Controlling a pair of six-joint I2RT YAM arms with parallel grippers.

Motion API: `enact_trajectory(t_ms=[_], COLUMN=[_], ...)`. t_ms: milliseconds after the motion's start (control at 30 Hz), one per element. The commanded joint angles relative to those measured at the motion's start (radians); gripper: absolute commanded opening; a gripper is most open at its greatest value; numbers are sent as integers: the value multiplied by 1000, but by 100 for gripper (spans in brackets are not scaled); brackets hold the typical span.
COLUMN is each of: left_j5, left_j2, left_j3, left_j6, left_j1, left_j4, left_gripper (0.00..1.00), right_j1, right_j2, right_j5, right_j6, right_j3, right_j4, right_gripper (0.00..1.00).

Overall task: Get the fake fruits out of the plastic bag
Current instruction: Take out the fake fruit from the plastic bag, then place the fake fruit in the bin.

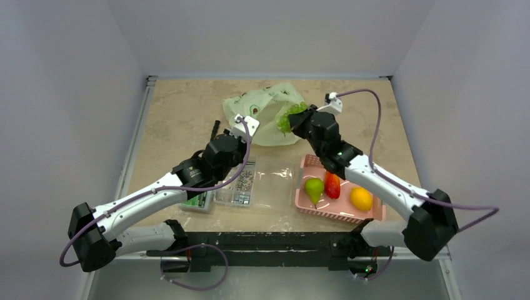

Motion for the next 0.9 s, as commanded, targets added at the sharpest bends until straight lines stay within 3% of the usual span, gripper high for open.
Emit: enact_trajectory(t_ms=[0, 167, 433, 600, 867], left_j5=[4, 10, 30, 31, 19], left_j2=[-4, -2, 4, 0, -9], left_j3=[38, 43, 45, 51, 51], left_j6=[9, 6, 5, -23, -16], left_j1=[-3, -2, -3, -3, -3], left_j4=[11, 0, -6, -18, -23], left_gripper=[0, 0, 0, 0, 0], right_j1=[1, 1, 1, 0, 2], right_j2=[-181, -341, -501, -512, -403], right_j5=[180, 322, 320, 234, -32], right_j6=[-155, -108, 145, 171, 28], right_j3=[46, 96, 70, -5, -59], right_j4=[-313, -691, -1197, -1249, -1158], right_gripper=[0, 0, 0, 0, 0])
